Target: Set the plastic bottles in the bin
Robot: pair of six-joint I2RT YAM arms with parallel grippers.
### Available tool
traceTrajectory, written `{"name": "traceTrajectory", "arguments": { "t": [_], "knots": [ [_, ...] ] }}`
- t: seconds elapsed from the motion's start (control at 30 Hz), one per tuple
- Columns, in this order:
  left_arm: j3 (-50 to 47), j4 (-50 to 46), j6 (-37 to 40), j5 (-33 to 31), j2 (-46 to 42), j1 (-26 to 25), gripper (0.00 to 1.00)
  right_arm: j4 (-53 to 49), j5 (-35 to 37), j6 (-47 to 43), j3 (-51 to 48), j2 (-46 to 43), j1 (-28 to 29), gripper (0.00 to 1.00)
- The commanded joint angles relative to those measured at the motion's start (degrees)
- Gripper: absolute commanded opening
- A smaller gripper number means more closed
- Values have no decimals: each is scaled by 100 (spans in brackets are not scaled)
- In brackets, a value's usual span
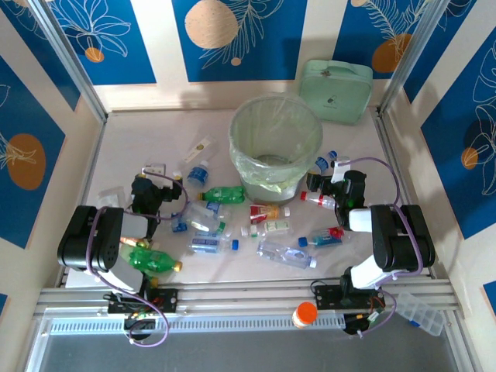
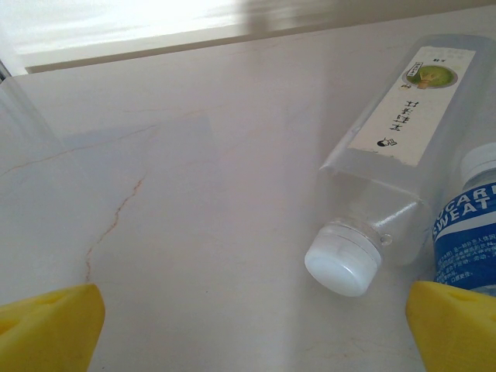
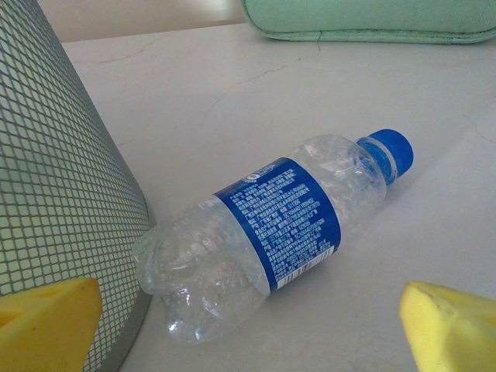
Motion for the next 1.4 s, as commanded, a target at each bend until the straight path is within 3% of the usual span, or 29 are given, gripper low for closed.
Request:
{"name": "traceTrajectory", "arguments": {
  "t": [0.0,0.27,0.4,0.57,0.67,0.77,0.87,0.97,1.0,1.1,1.2,1.27,1.33,1.37],
  "knots": [
    [50,-30,-19,68,-35,36,99,10,-69,5,82,-25,-11,99],
    [-40,-43,79,132,-293,-2,99,-42,-235,96,78,-127,-105,99],
    [-131,-573,-80,-568,-1115,-77,99,-1431,-301,160,565,-837,-191,99],
    [87,-1184,-57,-963,-2107,-130,99,-2364,-378,211,958,-1832,-210,99],
    [511,-1647,-124,-1340,-2656,-278,99,-3382,173,928,1261,-2490,-32,99],
    [1216,-2873,-786,-1826,-3232,-592,99,-4018,648,1588,1227,-3442,468,99],
    [1622,-3842,-1030,-2134,-3826,-1222,99,-4842,1325,2014,963,-4831,1476,99],
    [1609,-4377,-1538,-2704,-4571,-1977,99,-5855,1524,2060,869,-6112,2491,99],
    [1761,-4920,-1873,-2895,-4774,-2213,99,-6148,1511,1927,957,-6412,2846,99],
    [3062,-7823,-3357,-3235,-4798,-2652,99,-7010,1534,1487,1470,-6753,3795,99],
    [4662,-10596,-4202,-2410,-4290,-2671,99,-8190,1487,1099,2386,-6358,4534,99],
    [5442,-11819,-4174,-2021,-4014,-2671,99,-8956,1871,1334,3099,-5917,4906,99],
    [5716,-12851,-5023,-2326,-3936,-2657,99,-9869,2530,1942,4002,-5332,5263,99],
    [5699,-13326,-5512,-2541,-3988,-2655,99,-10694,2749,2693,4666,-4976,5339,99]
  ]
}}
